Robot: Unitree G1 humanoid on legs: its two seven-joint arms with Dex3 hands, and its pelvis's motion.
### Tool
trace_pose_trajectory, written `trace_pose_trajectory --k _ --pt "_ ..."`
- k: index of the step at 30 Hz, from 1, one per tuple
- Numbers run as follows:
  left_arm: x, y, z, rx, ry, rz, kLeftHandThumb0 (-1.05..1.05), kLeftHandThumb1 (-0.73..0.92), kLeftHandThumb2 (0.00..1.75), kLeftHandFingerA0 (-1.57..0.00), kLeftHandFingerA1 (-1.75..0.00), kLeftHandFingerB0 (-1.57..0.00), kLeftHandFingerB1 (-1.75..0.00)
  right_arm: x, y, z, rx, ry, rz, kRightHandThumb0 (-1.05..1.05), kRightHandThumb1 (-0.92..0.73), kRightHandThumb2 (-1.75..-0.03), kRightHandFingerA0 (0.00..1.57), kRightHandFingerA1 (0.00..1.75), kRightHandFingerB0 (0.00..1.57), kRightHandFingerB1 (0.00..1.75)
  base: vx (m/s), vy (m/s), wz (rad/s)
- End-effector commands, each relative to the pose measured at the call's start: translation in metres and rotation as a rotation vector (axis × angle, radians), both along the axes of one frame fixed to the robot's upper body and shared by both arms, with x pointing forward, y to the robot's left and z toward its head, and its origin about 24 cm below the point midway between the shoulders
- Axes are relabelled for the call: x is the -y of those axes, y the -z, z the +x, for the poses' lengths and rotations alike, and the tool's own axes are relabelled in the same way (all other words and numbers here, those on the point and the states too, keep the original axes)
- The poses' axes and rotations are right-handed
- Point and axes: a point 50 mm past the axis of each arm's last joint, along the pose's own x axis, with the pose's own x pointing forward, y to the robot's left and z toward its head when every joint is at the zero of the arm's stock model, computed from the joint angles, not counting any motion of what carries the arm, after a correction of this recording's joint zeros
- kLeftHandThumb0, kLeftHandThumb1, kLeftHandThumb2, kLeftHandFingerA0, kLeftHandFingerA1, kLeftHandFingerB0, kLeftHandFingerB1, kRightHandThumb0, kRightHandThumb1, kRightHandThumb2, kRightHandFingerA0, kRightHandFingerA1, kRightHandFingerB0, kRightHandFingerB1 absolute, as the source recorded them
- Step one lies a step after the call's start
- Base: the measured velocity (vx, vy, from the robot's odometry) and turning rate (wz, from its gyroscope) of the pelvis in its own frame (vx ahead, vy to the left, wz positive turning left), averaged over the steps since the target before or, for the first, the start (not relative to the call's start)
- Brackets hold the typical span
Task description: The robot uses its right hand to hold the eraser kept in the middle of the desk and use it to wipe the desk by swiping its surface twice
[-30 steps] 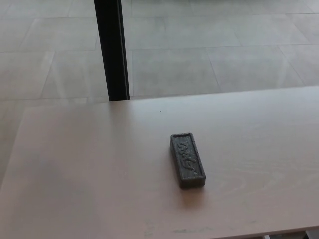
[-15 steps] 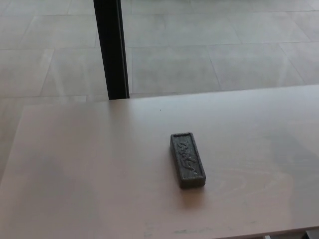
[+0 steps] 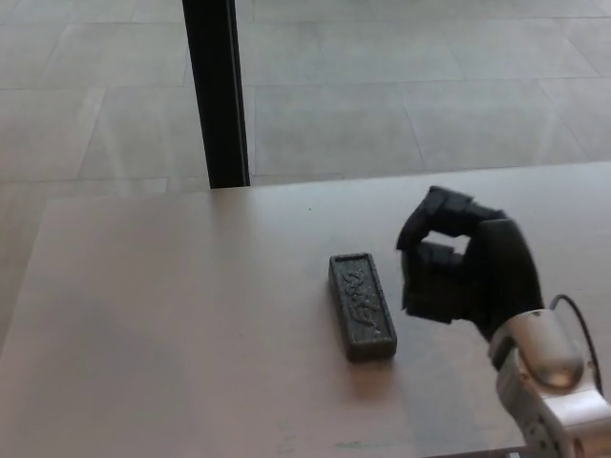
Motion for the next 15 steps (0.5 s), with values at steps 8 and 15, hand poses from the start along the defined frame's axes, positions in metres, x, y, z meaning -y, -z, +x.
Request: trace_pose_trajectory --k 8,15 --pt "-0.008 -0.008 0.0 0.051 0.005 0.041 -0.66 0.83 0.63 -0.46 -1.05 -0.45 -0.83 -0.016 0.015 0.014 -0.049 -0.016 -0.238 -0.22 -0.38 -1.45 1.01 1.75 0.83 1.68 0.0 0.0 0.0" --pt "-0.006 -0.006 -0.002 0.042 0.002 0.031 -0.67 0.82 0.63 -0.46 -1.0 -0.45 -0.79 -0.012 0.008 0.03 -0.051 -0.012 -0.29 -0.2 -0.51 -1.34 0.97 1.75 0.77 1.71 0.0 0.0 0.0"
